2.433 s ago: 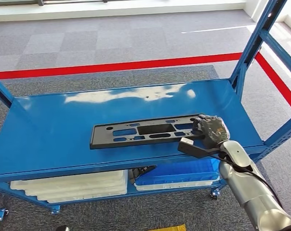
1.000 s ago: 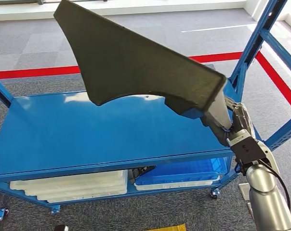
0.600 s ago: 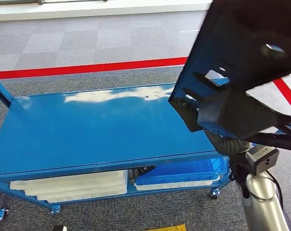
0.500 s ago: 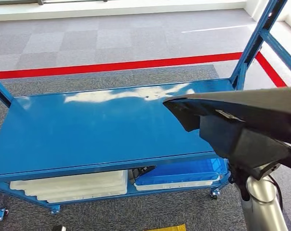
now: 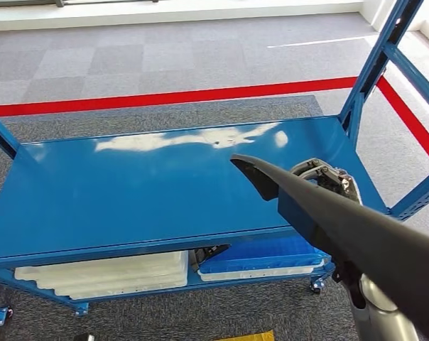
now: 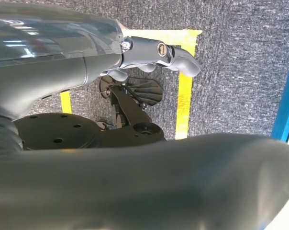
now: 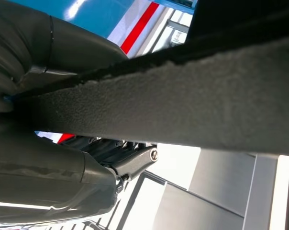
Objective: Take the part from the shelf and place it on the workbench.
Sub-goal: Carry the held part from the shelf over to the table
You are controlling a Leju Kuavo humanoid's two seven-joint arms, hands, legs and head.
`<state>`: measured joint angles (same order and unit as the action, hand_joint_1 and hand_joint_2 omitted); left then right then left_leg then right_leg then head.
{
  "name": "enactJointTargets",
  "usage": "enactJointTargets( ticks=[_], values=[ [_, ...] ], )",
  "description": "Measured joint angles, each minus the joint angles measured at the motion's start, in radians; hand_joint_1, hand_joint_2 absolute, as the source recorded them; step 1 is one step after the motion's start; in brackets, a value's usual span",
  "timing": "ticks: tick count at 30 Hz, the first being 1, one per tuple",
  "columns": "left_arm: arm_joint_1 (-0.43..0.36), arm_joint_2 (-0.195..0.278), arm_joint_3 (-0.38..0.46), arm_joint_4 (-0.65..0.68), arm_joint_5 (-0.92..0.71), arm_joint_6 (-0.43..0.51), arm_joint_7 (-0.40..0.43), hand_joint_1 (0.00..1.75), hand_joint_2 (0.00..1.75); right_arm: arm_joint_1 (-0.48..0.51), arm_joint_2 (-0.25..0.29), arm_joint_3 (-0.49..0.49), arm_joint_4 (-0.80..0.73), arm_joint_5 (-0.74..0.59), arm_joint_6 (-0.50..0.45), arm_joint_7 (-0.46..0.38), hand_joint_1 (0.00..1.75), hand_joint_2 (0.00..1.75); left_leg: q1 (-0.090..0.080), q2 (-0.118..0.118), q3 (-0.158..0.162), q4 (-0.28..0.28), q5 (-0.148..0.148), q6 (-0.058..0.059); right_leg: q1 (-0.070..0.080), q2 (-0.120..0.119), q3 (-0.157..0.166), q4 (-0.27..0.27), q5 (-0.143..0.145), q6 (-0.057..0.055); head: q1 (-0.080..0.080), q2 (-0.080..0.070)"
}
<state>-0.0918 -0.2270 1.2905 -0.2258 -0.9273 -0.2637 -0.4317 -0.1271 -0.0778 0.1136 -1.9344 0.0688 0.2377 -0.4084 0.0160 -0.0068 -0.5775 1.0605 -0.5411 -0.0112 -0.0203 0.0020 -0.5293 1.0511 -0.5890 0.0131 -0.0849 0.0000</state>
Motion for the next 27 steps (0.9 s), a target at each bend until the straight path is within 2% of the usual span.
enactJointTargets(
  ticks=[7,10,13,15,18,19,20,21,22,24,25,26,27],
  values=[
    [0.0,0.0,0.007,0.0,0.0,0.003,0.001,0.0,1.75,0.028,0.0,-0.019,0.001,-0.004,-0.012,-0.001,1.75,1.75,0.0,0.0,0.0,0.001,-0.001,0.0,-0.001,0.0,0.0,-0.001,0.001,0.001,0.0,0.0],
    [0.0,0.002,0.008,0.0,0.0,0.008,0.006,0.0,1.75,0.037,0.005,-0.028,0.001,-0.008,-0.014,-0.004,1.75,1.75,-0.005,0.0,-0.003,0.007,-0.003,0.011,-0.008,-0.001,0.001,-0.004,0.004,0.009,0.0,0.0],
    [0.0,0.004,0.009,0.0,0.0,0.013,0.012,0.0,1.75,0.041,0.011,-0.041,0.001,-0.013,-0.015,-0.01,1.75,1.75,-0.008,0.002,0.008,-0.019,0.016,0.034,-0.01,-0.001,0.007,-0.014,0.007,0.024,0.0,0.0],
    [-0.001,0.005,0.01,0.0,0.0,0.014,0.016,0.0,1.75,0.042,0.012,-0.051,0.002,-0.017,-0.016,-0.013,1.75,1.75,-0.005,0.006,0.021,-0.052,0.034,0.048,-0.009,-0.001,-0.002,0.012,-0.023,0.025,0.0,0.0],
    [0.0,0.006,0.012,0.0,0.0,0.015,0.021,0.0,1.75,0.046,0.013,-0.066,0.007,-0.021,-0.016,-0.014,1.75,1.75,-0.002,0.009,0.021,-0.06,0.04,0.052,-0.01,-0.001,-0.062,0.145,-0.098,0.025,0.0,0.0],
    [0.001,0.006,0.013,0.0,0.001,0.015,0.023,0.0,1.75,0.05,0.013,-0.071,0.01,-0.021,-0.015,-0.014,1.75,1.75,-0.002,0.009,0.019,-0.058,0.04,0.051,-0.011,-0.001,-0.08,0.184,-0.108,0.028,0.0,0.0],
    [0.002,0.006,0.013,0.0,0.002,0.014,0.025,0.0,1.75,0.054,0.014,-0.074,0.012,-0.022,-0.014,-0.014,1.75,1.75,0.0,0.009,0.018,-0.057,0.04,0.051,-0.012,-0.001,-0.088,0.203,-0.103,0.031,0.0,0.0],
    [0.003,0.006,0.014,0.0,0.003,0.014,0.028,0.0,1.75,0.057,0.014,-0.077,0.015,-0.022,-0.012,-0.015,1.75,1.75,0.003,0.009,0.018,-0.054,0.039,0.049,-0.015,-0.001,-0.085,0.196,-0.082,0.037,0.0,0.0],
    [0.003,0.006,0.014,0.0,0.005,0.014,0.031,0.0,1.75,0.059,0.015,-0.081,0.017,-0.022,-0.01,-0.015,1.75,1.75,0.007,0.009,0.016,-0.05,0.038,0.045,-0.019,-0.002,-0.068,0.16,-0.048,0.044,0.0,0.0],
    [0.003,0.007,0.016,0.0,0.008,0.014,0.037,0.0,1.75,0.059,0.017,-0.087,0.02,-0.022,-0.005,-0.016,1.75,1.75,0.013,0.007,0.009,-0.032,0.03,0.028,-0.025,-0.002,-0.022,0.058,0.006,0.06,0.001,0.0],
    [0.002,0.008,0.018,0.0,0.01,0.014,0.039,0.0,1.75,0.06,0.018,-0.089,0.022,-0.022,-0.003,-0.016,1.75,1.75,0.012,0.006,0.003,-0.022,0.027,0.019,-0.027,-0.001,-0.01,0.027,0.018,0.061,0.002,0.0],
    [0.002,0.009,0.019,0.0,0.012,0.014,0.042,0.0,1.75,0.06,0.019,-0.091,0.024,-0.023,-0.001,-0.016,1.75,1.75,0.011,0.004,-0.003,-0.013,0.026,0.011,-0.027,0.001,-0.008,0.016,0.017,0.056,0.003,0.0],
    [0.002,0.01,0.02,0.0,0.014,0.013,0.044,0.0,1.75,0.061,0.02,-0.091,0.026,-0.023,0.002,-0.016,1.75,1.75,0.009,0.003,-0.009,-0.008,0.029,0.005,-0.025,0.003,-0.014,0.019,0.016,0.046,0.004,0.0]
  ],
)
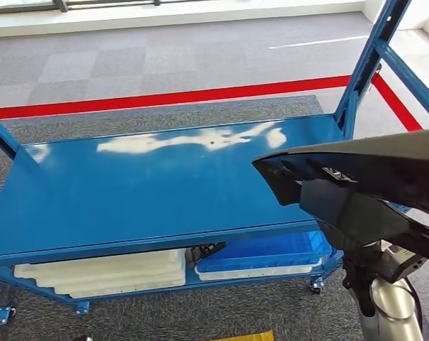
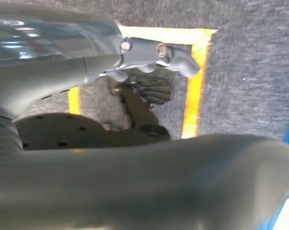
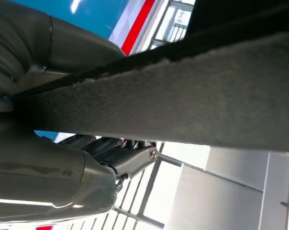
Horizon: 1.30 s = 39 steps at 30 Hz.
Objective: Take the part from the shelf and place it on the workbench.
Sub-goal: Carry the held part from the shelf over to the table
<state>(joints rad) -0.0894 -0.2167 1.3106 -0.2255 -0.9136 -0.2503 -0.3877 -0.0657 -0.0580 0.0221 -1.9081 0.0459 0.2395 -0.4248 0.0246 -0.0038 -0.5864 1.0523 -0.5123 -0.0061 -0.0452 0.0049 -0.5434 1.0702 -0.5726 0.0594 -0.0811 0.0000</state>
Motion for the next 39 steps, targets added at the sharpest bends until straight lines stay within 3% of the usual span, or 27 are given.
enactJointTargets(
  ticks=[2,3,5,7,9,10,12,13,14,15,17,18,20,22,23,24,25,26,28,30,33,35,37,38,39],
  values=[
    [0.002,0.0,0.001,0.0,0.001,0.0,0.005,0.0,1.75,0.001,0.003,0.0,0.003,-0.001,0.007,0.001,1.75,1.75,0.001,0.0,-0.01,0.006,-0.001,-0.008,-0.002,-0.002,-0.015,0.005,0.001,-0.018,0.0,0.0],
    [0.002,0.001,0.002,0.0,0.001,0.0,0.008,0.0,1.75,0.001,0.004,0.0,0.004,-0.001,0.01,0.001,1.75,1.75,0.002,0.0,-0.018,0.019,-0.018,-0.011,-0.001,-0.003,-0.023,0.007,0.005,-0.026,-0.001,0.0],
    [0.002,0.001,0.003,0.0,0.001,-0.001,0.01,0.0,1.75,0.0,0.004,0.0,0.006,-0.002,0.018,0.003,1.75,1.75,0.002,0.0,-0.046,0.097,-0.089,-0.014,0.002,-0.008,-0.039,0.007,0.015,-0.043,-0.001,0.0],
    [0.002,0.001,0.003,0.0,0.001,-0.003,0.011,0.0,1.75,0.001,0.005,0.0,0.01,-0.005,0.025,0.004,1.75,1.75,-0.001,0.0,-0.081,0.217,-0.16,-0.012,0.01,-0.014,-0.055,0.008,0.025,-0.055,-0.001,0.0],
    [0.002,0.001,0.006,0.0,0.001,-0.006,0.011,0.0,1.75,0.002,0.005,0.001,0.015,-0.009,0.032,0.006,1.75,1.75,-0.01,0.0,-0.073,0.258,-0.172,0.002,0.023,-0.017,-0.068,0.008,0.036,-0.064,-0.001,0.0],
    [0.003,0.001,0.008,0.0,0.001,-0.007,0.011,0.0,1.75,0.002,0.005,0.001,0.017,-0.011,0.036,0.006,1.75,1.75,-0.017,0.0,-0.042,0.224,-0.153,0.016,0.03,-0.018,-0.073,0.008,0.041,-0.067,-0.001,0.0],
    [0.002,0.004,0.01,0.0,0.001,-0.009,0.01,0.0,1.75,0.001,0.005,0.002,0.019,-0.014,0.041,0.006,1.75,1.75,-0.041,-0.001,0.045,0.091,-0.109,0.06,0.042,-0.019,-0.079,0.007,0.05,-0.07,0.0,0.0],
    [0.001,0.006,0.011,-0.001,0.001,-0.01,0.009,0.0,1.75,0.001,0.004,0.003,0.021,-0.015,0.043,0.007,1.75,1.75,-0.053,-0.001,0.08,0.033,-0.094,0.077,0.043,-0.02,-0.082,0.007,0.055,-0.069,0.001,0.0],
    [0.001,0.008,0.012,-0.001,0.001,-0.01,0.008,0.0,1.75,0.0,0.004,0.004,0.022,-0.016,0.045,0.007,1.75,1.75,-0.062,-0.002,0.099,-0.003,-0.087,0.088,0.041,-0.021,-0.084,0.006,0.061,-0.066,0.002,0.0],
    [0.001,0.009,0.012,-0.001,0.001,-0.01,0.007,0.0,1.75,0.0,0.003,0.006,0.024,-0.016,0.046,0.008,1.75,1.75,-0.069,-0.002,0.105,-0.018,-0.085,0.092,0.039,-0.021,-0.086,0.004,0.068,-0.06,0.002,0.0],
    [0.002,0.01,0.013,-0.001,0.001,-0.01,0.006,0.0,1.75,0.0,0.002,0.011,0.026,-0.016,0.05,0.009,1.75,1.75,-0.069,0.0,0.102,-0.037,-0.064,0.09,0.034,-0.02,-0.09,0.001,0.078,-0.05,0.001,0.0],
    [0.001,0.01,0.013,-0.001,0.001,-0.01,0.006,0.0,1.75,0.0,-0.001,0.013,0.027,-0.016,0.052,0.009,1.75,1.75,-0.065,0.001,0.099,-0.049,-0.051,0.089,0.035,-0.018,-0.095,0.005,0.067,-0.046,0.001,0.0],
    [-0.001,0.01,0.013,-0.001,0.0,-0.011,0.005,0.0,1.75,-0.003,-0.009,0.018,0.031,-0.017,0.056,0.012,1.75,1.75,-0.054,0.005,0.082,-0.066,-0.024,0.083,0.035,-0.012,-0.114,0.06,0.0,-0.039,0.001,0.0],
    [-0.001,0.009,0.013,-0.001,-0.001,-0.012,0.004,0.0,1.75,-0.004,-0.018,0.023,0.037,-0.022,0.062,0.017,1.75,1.75,-0.051,0.008,0.056,-0.063,-0.008,0.077,0.031,-0.009,-0.137,0.167,-0.081,-0.028,0.002,0.0],
    [0.0,0.009,0.013,0.0,-0.002,-0.012,0.004,0.0,1.75,-0.004,-0.021,0.025,0.041,-0.025,0.066,0.018,1.75,1.75,-0.049,0.009,0.043,-0.058,-0.001,0.073,0.028,-0.01,-0.14,0.212,-0.097,-0.022,0.002,0.0],
    [0.0,0.008,0.013,0.0,-0.004,-0.012,0.003,0.0,1.75,-0.004,-0.025,0.027,0.044,-0.03,0.069,0.019,1.75,1.75,-0.046,0.011,0.029,-0.052,0.005,0.069,0.026,-0.01,-0.131,0.232,-0.09,-0.015,0.002,0.0],
    [0.0,0.008,0.013,0.0,-0.005,-0.013,0.002,0.0,1.75,-0.004,-0.029,0.03,0.047,-0.033,0.071,0.019,1.75,1.75,-0.042,0.013,0.015,-0.044,0.009,0.064,0.023,-0.01,-0.107,0.217,-0.066,-0.007,0.002,0.0],
    [-0.001,0.008,0.013,0.0,-0.006,-0.013,0.0,0.0,1.75,-0.004,-0.033,0.032,0.049,-0.037,0.074,0.019,1.75,1.75,-0.037,0.013,0.001,-0.034,0.013,0.06,0.019,-0.011,-0.067,0.17,-0.037,0.001,0.002,0.0],
    [-0.002,0.009,0.013,-0.001,-0.008,-0.015,-0.002,0.0,1.75,-0.007,-0.04,0.037,0.054,-0.044,0.079,0.019,1.75,1.75,-0.033,0.013,-0.026,-0.009,0.017,0.05,0.015,-0.009,0.016,0.046,-0.015,0.011,0.002,0.0],
    [-0.002,0.01,0.013,-0.001,-0.01,-0.017,-0.003,0.0,1.75,-0.009,-0.045,0.043,0.057,-0.049,0.083,0.019,1.75,1.75,-0.035,0.012,-0.043,0.008,0.025,0.039,0.018,-0.006,0.046,-0.015,-0.028,0.006,0.002,0.0],
    [0.0,0.011,0.013,0.0,-0.011,-0.017,-0.004,0.0,1.75,-0.011,-0.048,0.049,0.06,-0.051,0.084,0.018,1.75,1.75,-0.033,0.009,-0.058,0.017,0.03,0.025,0.016,-0.008,0.028,-0.021,-0.016,-0.028,0.002,0.0],
    [0.0,0.012,0.013,0.0,-0.013,-0.018,-0.005,0.0,1.75,-0.014,-0.051,0.053,0.063,-0.047,0.085,0.017,1.75,1.75,-0.028,0.007,-0.075,0.065,-0.035,0.012,0.013,-0.012,0.004,-0.022,0.003,-0.051,0.001,0.0],
    [0.0,0.012,0.013,0.0,-0.016,-0.018,-0.005,0.0,1.75,-0.015,-0.057,0.057,0.065,-0.033,0.084,0.014,1.75,1.75,-0.023,0.007,-0.095,0.174,-0.131,0.001,0.014,-0.015,-0.025,-0.021,0.024,-0.059,0.001,0.0],
    [-0.001,0.012,0.013,0.0,-0.017,-0.018,-0.006,0.0,1.75,-0.015,-0.061,0.059,0.066,-0.024,0.083,0.012,1.75,1.75,-0.022,0.007,-0.099,0.228,-0.156,-0.002,0.014,-0.017,-0.039,-0.02,0.035,-0.06,0.001,0.0],
    [-0.001,0.012,0.013,0.0,-0.018,-0.018,-0.006,0.0,1.75,-0.015,-0.065,0.062,0.067,-0.016,0.082,0.009,1.75,1.75,-0.021,0.007,-0.092,0.258,-0.157,-0.002,0.015,-0.021,-0.054,-0.019,0.045,-0.06,0.001,0.0]
  ],
)
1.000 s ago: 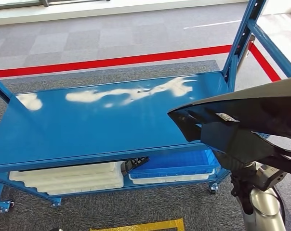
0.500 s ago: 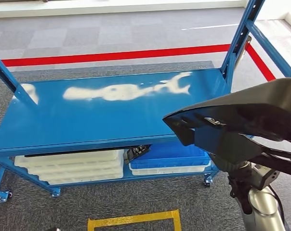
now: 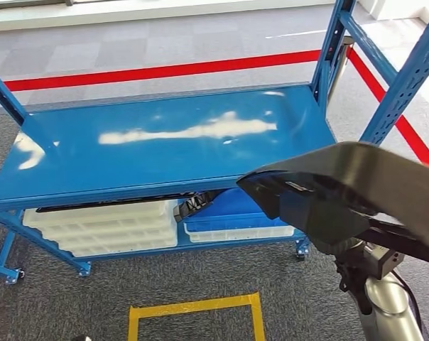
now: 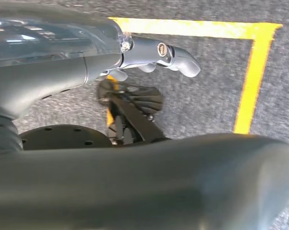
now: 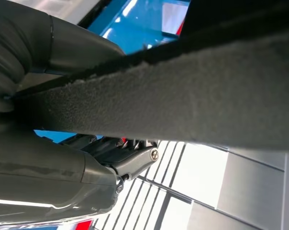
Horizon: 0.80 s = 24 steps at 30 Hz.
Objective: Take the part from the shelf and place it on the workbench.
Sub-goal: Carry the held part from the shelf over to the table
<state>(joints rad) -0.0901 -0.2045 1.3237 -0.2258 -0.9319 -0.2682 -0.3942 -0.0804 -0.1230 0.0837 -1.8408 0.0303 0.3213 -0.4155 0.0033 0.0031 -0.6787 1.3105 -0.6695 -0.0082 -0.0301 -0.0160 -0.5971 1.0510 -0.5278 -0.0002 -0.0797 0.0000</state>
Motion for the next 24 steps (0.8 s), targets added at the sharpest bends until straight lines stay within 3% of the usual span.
enactJointTargets(
  ticks=[2,4,6,7,8,10,11,13,15,16,17,19,20,22,24],
  values=[
    [0.0,0.0,0.0,0.0,-0.001,0.001,-0.001,0.0,1.75,0.0,-0.007,0.005,0.001,0.01,-0.002,-0.006,1.75,1.75,-0.001,0.003,0.054,-0.033,0.053,0.006,0.002,-0.01,-0.025,0.0,0.017,0.0,0.0,0.0],
    [-0.004,0.0,0.0,0.0,-0.001,0.003,-0.002,0.0,1.75,-0.001,-0.013,0.008,0.001,0.016,-0.003,-0.01,1.75,1.75,-0.007,0.026,0.156,-0.168,0.09,0.019,0.005,-0.023,-0.037,0.001,0.03,0.005,0.0,0.0],
    [-0.012,0.0,0.0,0.0,-0.001,0.006,-0.003,0.0,1.75,-0.004,-0.021,0.01,0.001,0.02,-0.004,-0.012,1.75,1.75,-0.016,0.048,0.232,-0.287,0.076,0.031,0.005,-0.04,-0.04,0.0,0.042,0.016,0.0,0.0],
    [-0.015,0.0,0.0,0.0,-0.001,0.006,-0.003,0.0,1.75,-0.006,-0.024,0.011,0.0,0.021,-0.005,-0.013,1.75,1.75,-0.019,0.048,0.244,-0.314,0.067,0.035,0.005,-0.052,-0.041,0.0,0.049,0.023,0.0,0.0],
    [-0.016,0.0,0.0,0.0,-0.001,0.006,-0.003,0.0,1.75,-0.008,-0.026,0.013,0.0,0.023,-0.005,-0.013,1.75,1.75,-0.02,0.043,0.243,-0.324,0.067,0.038,0.005,-0.062,-0.042,-0.001,0.055,0.03,0.0,0.0],
    [-0.011,0.0,0.0,0.0,-0.001,0.007,-0.001,0.0,1.75,-0.011,-0.031,0.018,0.001,0.026,-0.005,-0.015,1.75,1.75,-0.017,0.031,0.232,-0.332,0.081,0.046,0.004,-0.051,-0.052,0.017,0.038,0.04,0.0,0.0],
    [-0.008,0.0,0.0,0.0,-0.001,0.008,0.0,0.0,1.75,-0.012,-0.034,0.02,0.001,0.029,-0.006,-0.015,1.75,1.75,-0.016,0.024,0.225,-0.334,0.091,0.05,0.004,-0.034,-0.064,0.05,0.01,0.042,0.0,0.0],
    [-0.005,0.0,0.0,0.0,-0.001,0.009,0.003,0.0,1.75,-0.012,-0.04,0.024,0.004,0.034,-0.007,-0.017,1.75,1.75,-0.018,0.01,0.207,-0.332,0.105,0.058,0.005,0.0,-0.104,0.167,-0.067,0.041,0.0,0.0],
    [-0.003,0.0,0.0,0.0,-0.001,0.01,0.006,0.0,1.75,-0.011,-0.043,0.029,0.008,0.037,-0.007,-0.021,1.75,1.75,-0.024,-0.007,0.191,-0.327,0.115,0.062,0.007,0.009,-0.123,0.254,-0.104,0.04,0.0,0.0],
    [-0.002,0.0,0.0,0.0,-0.001,0.012,0.007,0.0,1.75,-0.011,-0.044,0.031,0.009,0.038,-0.007,-0.024,1.75,1.75,-0.025,-0.017,0.185,-0.323,0.118,0.062,0.009,0.011,-0.108,0.246,-0.094,0.038,0.0,0.0],
    [-0.001,0.0,0.0,0.0,-0.001,0.014,0.008,0.0,1.75,-0.011,-0.046,0.033,0.01,0.039,-0.007,-0.027,1.75,1.75,-0.026,-0.026,0.18,-0.317,0.119,0.062,0.011,0.016,-0.075,0.2,-0.069,0.036,0.0,0.0],
    [-0.002,0.0,0.0,0.0,-0.001,0.017,0.009,0.0,1.75,-0.01,-0.048,0.036,0.009,0.04,-0.007,-0.031,1.75,1.75,-0.028,-0.046,0.168,-0.302,0.117,0.059,0.012,0.05,0.001,0.07,-0.021,0.027,0.0,0.0],
    [-0.004,0.0,0.0,0.0,-0.001,0.017,0.009,0.0,1.75,-0.01,-0.049,0.037,0.008,0.04,-0.007,-0.032,1.75,1.75,-0.028,-0.056,0.16,-0.295,0.117,0.056,0.012,0.066,0.026,0.022,-0.013,0.023,0.0,0.0],
    [-0.006,0.0,0.0,0.0,-0.001,0.018,0.01,0.0,1.75,-0.008,-0.051,0.04,0.004,0.041,-0.008,-0.036,1.75,1.75,-0.025,-0.074,0.145,-0.287,0.119,0.047,0.013,0.077,0.038,-0.007,-0.017,0.018,0.0,0.0],
    [-0.003,0.001,0.0,0.0,-0.001,0.019,0.009,0.0,1.75,-0.009,-0.052,0.042,0.001,0.042,-0.01,-0.042,1.75,1.75,-0.023,-0.087,0.136,-0.283,0.119,0.038,0.011,0.056,0.039,-0.015,-0.016,0.013,0.0,0.0]
  ],
)
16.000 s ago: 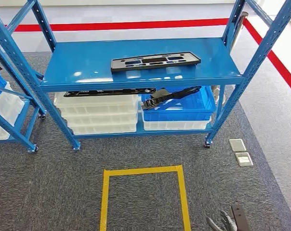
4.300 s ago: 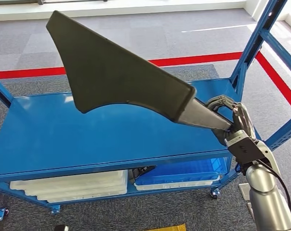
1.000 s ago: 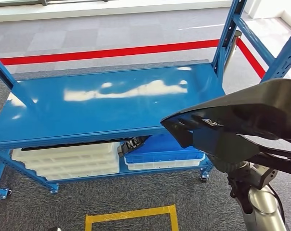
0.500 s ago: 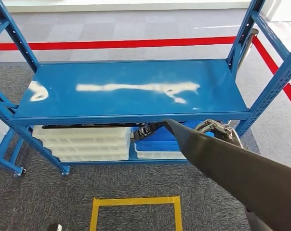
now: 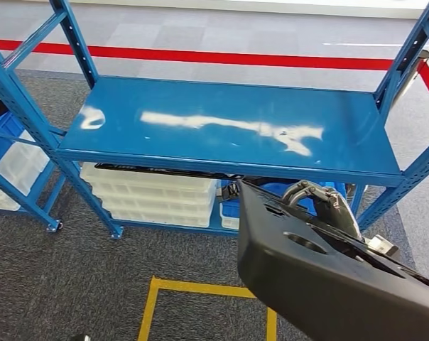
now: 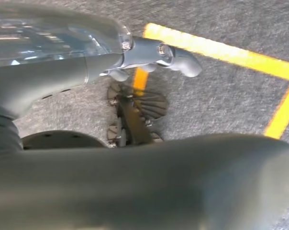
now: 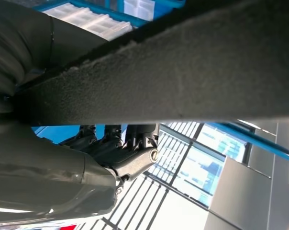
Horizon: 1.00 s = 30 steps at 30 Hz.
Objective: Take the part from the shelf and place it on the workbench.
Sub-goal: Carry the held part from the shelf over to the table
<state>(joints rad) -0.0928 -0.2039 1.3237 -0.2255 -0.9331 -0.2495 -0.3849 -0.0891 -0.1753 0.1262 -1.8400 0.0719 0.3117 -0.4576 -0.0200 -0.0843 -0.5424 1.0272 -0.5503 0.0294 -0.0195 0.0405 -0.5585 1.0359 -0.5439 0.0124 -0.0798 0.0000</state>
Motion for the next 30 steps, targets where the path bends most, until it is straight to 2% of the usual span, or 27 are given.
enactJointTargets(
  ticks=[2,4,5,6,7,8,9,10,11,12,13,15,16,17,19,20,21,22,23,24,26,27,28,30],
  values=[
    [0.001,0.001,0.0,0.0,0.0,0.001,-0.002,0.0,1.75,-0.001,0.0,0.002,-0.004,0.001,-0.001,-0.005,1.75,1.75,0.001,0.02,-0.021,0.041,-0.029,-0.014,-0.007,-0.025,0.002,-0.006,0.003,-0.008,-0.001,0.0],
    [-0.002,0.002,0.0,0.0,0.0,0.002,-0.005,0.0,1.75,0.001,0.001,0.003,-0.006,0.002,-0.002,-0.009,1.75,1.75,0.011,0.056,-0.077,0.15,-0.083,-0.034,-0.011,-0.051,0.002,-0.007,0.002,-0.011,-0.002,0.0],
    [-0.003,0.003,0.0,0.0,0.001,0.003,-0.006,0.0,1.75,0.002,0.001,0.004,-0.006,0.002,-0.002,-0.012,1.75,1.75,0.019,0.065,-0.109,0.211,-0.104,-0.042,-0.011,-0.065,0.001,-0.007,0.002,-0.011,-0.002,0.0],
    [-0.002,0.004,0.0,0.0,0.001,0.004,-0.007,0.0,1.75,0.003,0.001,0.004,-0.006,0.003,-0.002,-0.016,1.75,1.75,0.025,0.069,-0.131,0.251,-0.111,-0.049,-0.012,-0.078,0.001,-0.007,0.002,-0.01,-0.002,0.0],
    [0.0,0.005,0.0,0.0,0.002,0.005,-0.007,0.0,1.75,0.003,0.003,0.006,-0.006,0.003,-0.002,-0.02,1.75,1.75,0.031,0.073,-0.137,0.256,-0.098,-0.054,-0.013,-0.091,0.001,-0.007,0.001,-0.009,-0.002,0.0],
    [0.001,0.006,0.0,0.0,0.002,0.006,-0.007,0.0,1.75,0.002,0.004,0.007,-0.006,0.003,-0.002,-0.022,1.75,1.75,0.035,0.079,-0.123,0.223,-0.069,-0.058,-0.015,-0.103,0.003,-0.007,-0.001,-0.006,-0.002,0.0],
    [0.002,0.008,0.0,0.0,0.003,0.007,-0.008,0.0,1.75,0.002,0.006,0.009,-0.007,0.003,-0.002,-0.024,1.75,1.75,0.038,0.091,-0.093,0.158,-0.029,-0.061,-0.016,-0.114,0.006,-0.007,-0.003,-0.003,-0.002,0.0],
    [0.002,0.009,0.0,0.0,0.005,0.008,-0.009,0.0,1.75,0.002,0.007,0.011,-0.009,0.003,-0.002,-0.026,1.75,1.75,0.036,0.115,-0.062,0.092,0.0,-0.061,-0.017,-0.124,0.009,-0.007,-0.005,0.001,-0.002,0.0],
    [0.0,0.01,0.0,0.0,0.006,0.008,-0.011,0.0,1.75,0.001,0.008,0.013,-0.011,0.003,-0.001,-0.029,1.75,1.75,0.032,0.136,-0.04,0.041,0.019,-0.056,-0.016,-0.134,0.011,-0.007,-0.006,0.007,-0.002,0.0],
    [-0.002,0.011,0.0,0.0,0.008,0.009,-0.012,0.0,1.75,0.0,0.01,0.015,-0.013,0.003,-0.001,-0.032,1.75,1.75,0.027,0.153,-0.029,0.011,0.027,-0.049,-0.014,-0.144,0.012,-0.007,-0.007,0.013,-0.001,0.0],
    [-0.002,0.011,0.0,0.0,0.009,0.01,-0.014,0.0,1.75,0.0,0.011,0.017,-0.015,0.003,-0.001,-0.035,1.75,1.75,0.021,0.159,-0.03,0.004,0.024,-0.04,-0.012,-0.154,0.014,-0.009,-0.007,0.019,-0.001,0.0],
    [0.0,0.014,0.0,0.0,0.012,0.011,-0.017,0.0,1.75,-0.002,0.016,0.02,-0.016,0.003,-0.001,-0.041,1.75,1.75,0.019,0.14,-0.034,0.0,0.029,-0.021,-0.013,-0.173,0.021,-0.013,-0.01,0.031,-0.001,0.0],
    [0.002,0.017,0.0,0.0,0.014,0.012,-0.02,0.0,1.75,-0.003,0.018,0.022,-0.016,0.004,-0.001,-0.043,1.75,1.75,0.02,0.129,-0.033,-0.004,0.033,-0.012,-0.015,-0.162,0.022,-0.009,-0.018,0.035,-0.001,0.0],
    [0.003,0.019,0.0,0.0,0.016,0.013,-0.023,0.0,1.75,-0.004,0.02,0.024,-0.016,0.005,-0.001,-0.045,1.75,1.75,0.022,0.119,-0.032,-0.008,0.038,-0.004,-0.017,-0.139,0.016,0.012,-0.038,0.037,-0.001,0.0],
    [0.001,0.022,0.001,0.0,0.02,0.014,-0.028,0.0,1.75,-0.003,0.022,0.028,-0.016,0.008,0.0,-0.051,1.75,1.75,0.021,0.097,-0.032,-0.012,0.043,0.008,-0.016,-0.073,-0.031,0.12,-0.102,0.033,0.0,0.0],
    [0.0,0.023,0.001,0.0,0.021,0.014,-0.029,0.0,1.75,-0.002,0.022,0.03,-0.014,0.009,0.0,-0.054,1.75,1.75,0.018,0.085,-0.033,-0.012,0.043,0.012,-0.014,-0.055,-0.064,0.19,-0.132,0.03,0.001,0.0],
    [0.0,0.023,0.001,0.0,0.021,0.014,-0.03,0.0,1.75,0.0,0.023,0.031,-0.012,0.01,0.0,-0.057,1.75,1.75,0.015,0.072,-0.033,-0.011,0.044,0.013,-0.011,-0.047,-0.092,0.244,-0.147,0.027,0.001,0.0],
    [0.0,0.024,0.001,0.0,0.021,0.015,-0.031,0.0,1.75,0.002,0.023,0.033,-0.011,0.011,0.0,-0.059,1.75,1.75,0.013,0.058,-0.033,-0.011,0.044,0.014,-0.009,-0.045,-0.105,0.266,-0.142,0.024,0.001,0.0],
    [0.001,0.025,0.002,0.0,0.022,0.015,-0.031,0.0,1.75,0.003,0.023,0.035,-0.009,0.012,0.0,-0.062,1.75,1.75,0.011,0.044,-0.032,-0.01,0.044,0.014,-0.006,-0.042,-0.099,0.246,-0.116,0.021,0.001,0.0],
    [0.002,0.026,0.002,0.0,0.022,0.016,-0.031,0.0,1.75,0.004,0.023,0.037,-0.009,0.012,0.0,-0.066,1.75,1.75,0.01,0.029,-0.031,-0.008,0.043,0.014,-0.005,-0.034,-0.076,0.189,-0.076,0.018,0.001,0.0],
    [0.0,0.028,0.002,0.0,0.023,0.018,-0.031,0.0,1.75,0.005,0.024,0.039,-0.008,0.014,0.0,-0.074,1.75,1.75,0.009,0.001,-0.035,0.001,0.04,0.01,-0.007,0.013,-0.023,0.06,-0.016,0.011,0.001,0.0],
    [-0.001,0.029,0.002,0.0,0.024,0.02,-0.03,0.0,1.75,0.009,0.024,0.041,-0.007,0.015,-0.001,-0.078,1.75,1.75,0.01,-0.012,-0.041,0.005,0.04,0.007,-0.008,0.033,-0.008,0.022,-0.004,0.009,0.001,0.0],
    [0.0,0.03,0.003,0.0,0.024,0.023,-0.029,0.0,1.75,0.013,0.024,0.041,-0.007,0.018,-0.001,-0.083,1.75,1.75,0.012,-0.024,-0.046,0.008,0.04,0.002,-0.007,0.045,-0.004,0.008,-0.005,0.006,0.0,0.0],
    [0.004,0.034,0.004,0.0,0.025,0.028,-0.025,0.0,1.75,0.024,0.025,0.044,-0.005,0.026,-0.001,-0.095,1.75,1.75,0.016,-0.045,-0.054,0.01,0.042,-0.007,-0.006,0.026,-0.002,0.003,-0.005,0.001,0.0,0.0]
  ],
)
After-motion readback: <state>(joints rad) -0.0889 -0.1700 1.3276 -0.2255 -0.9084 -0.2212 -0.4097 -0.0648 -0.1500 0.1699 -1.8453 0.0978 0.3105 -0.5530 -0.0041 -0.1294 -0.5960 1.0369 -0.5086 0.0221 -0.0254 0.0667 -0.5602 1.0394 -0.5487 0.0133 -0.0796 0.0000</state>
